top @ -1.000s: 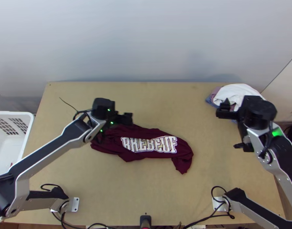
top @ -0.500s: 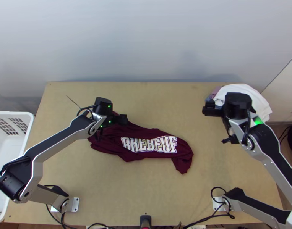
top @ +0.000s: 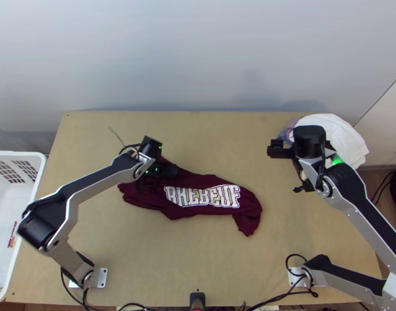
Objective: Fold the t-shirt
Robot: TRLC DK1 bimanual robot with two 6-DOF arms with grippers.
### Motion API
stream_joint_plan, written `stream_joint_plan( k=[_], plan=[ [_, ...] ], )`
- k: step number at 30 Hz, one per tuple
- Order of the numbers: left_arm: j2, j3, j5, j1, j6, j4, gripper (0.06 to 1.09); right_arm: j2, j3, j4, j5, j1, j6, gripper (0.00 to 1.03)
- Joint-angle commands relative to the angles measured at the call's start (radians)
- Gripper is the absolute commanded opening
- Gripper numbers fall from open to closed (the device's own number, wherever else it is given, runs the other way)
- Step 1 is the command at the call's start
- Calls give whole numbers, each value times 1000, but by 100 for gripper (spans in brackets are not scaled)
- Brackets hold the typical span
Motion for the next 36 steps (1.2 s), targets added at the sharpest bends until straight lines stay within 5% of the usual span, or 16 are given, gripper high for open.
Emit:
stream_joint_plan(
  k=[1, 3, 6, 7, 9, 14, 31, 36],
  plan=[
    [55, 30, -6, -5, 32, -36, 84, 35, -2, 4, -1, 10, 14, 99],
    [10, -19, -6, -5, 31, 78, 70, 48, -2, 11, -1, 10, 16, 99],
    [-6, -38, -6, -7, 32, 131, 66, 69, -2, 24, -1, 14, 20, 99],
    [-6, -38, -6, -7, 34, 133, 56, 77, 0, 25, -1, 16, 23, 99],
    [0, -30, -7, -4, 37, 141, 9, 95, 0, 31, -1, 22, 28, 99],
    [-39, -39, -6, -1, 35, 128, 10, 155, 9, 47, -18, 45, 40, 99],
    [-339, 102, -90, -1, 34, -82, 10, 428, 76, 47, -432, 223, 281, 96],
    [-408, 16, -95, -34, 17, -100, 10, 488, 119, 47, -470, 223, 302, 94]
  ],
)
